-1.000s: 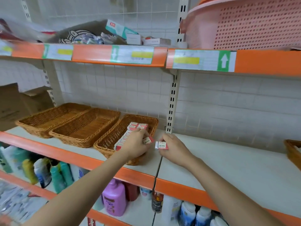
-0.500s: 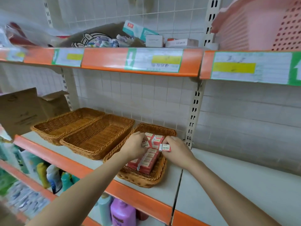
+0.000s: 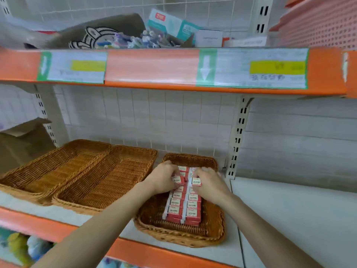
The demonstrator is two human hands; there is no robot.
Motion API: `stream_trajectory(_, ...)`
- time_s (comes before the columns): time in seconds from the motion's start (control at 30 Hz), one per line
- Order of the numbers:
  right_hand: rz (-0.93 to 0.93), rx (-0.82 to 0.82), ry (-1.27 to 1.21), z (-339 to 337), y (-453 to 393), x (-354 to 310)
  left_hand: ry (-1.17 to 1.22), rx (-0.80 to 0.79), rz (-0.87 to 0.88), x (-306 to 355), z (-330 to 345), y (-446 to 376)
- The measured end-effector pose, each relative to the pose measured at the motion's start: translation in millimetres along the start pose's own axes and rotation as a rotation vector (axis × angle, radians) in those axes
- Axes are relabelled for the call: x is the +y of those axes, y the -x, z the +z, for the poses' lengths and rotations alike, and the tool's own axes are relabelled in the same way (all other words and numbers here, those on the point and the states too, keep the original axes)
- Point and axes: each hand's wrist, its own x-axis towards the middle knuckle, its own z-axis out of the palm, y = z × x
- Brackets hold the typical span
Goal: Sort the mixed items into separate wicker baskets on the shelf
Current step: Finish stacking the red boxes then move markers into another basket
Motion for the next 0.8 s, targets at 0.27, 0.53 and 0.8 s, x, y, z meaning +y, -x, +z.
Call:
stream_trajectory(0.27,0.063,-0.102,0.111,2.1,1.8,-7.8,0.008,-0.044,0.156,-11.2,5.9,-9.0)
stream_trajectory(0.53,0.064,-0.054,0.028,4.2,-4.1,-4.5,0.068,0.016,0.167,-13.0,8.9,-6.6)
stream_trajectory(0.8,0.042,-0.080,0.025,9.9,-8.3,-1.3,0.069,0.010,0.182,-13.9,12.0,-9.2)
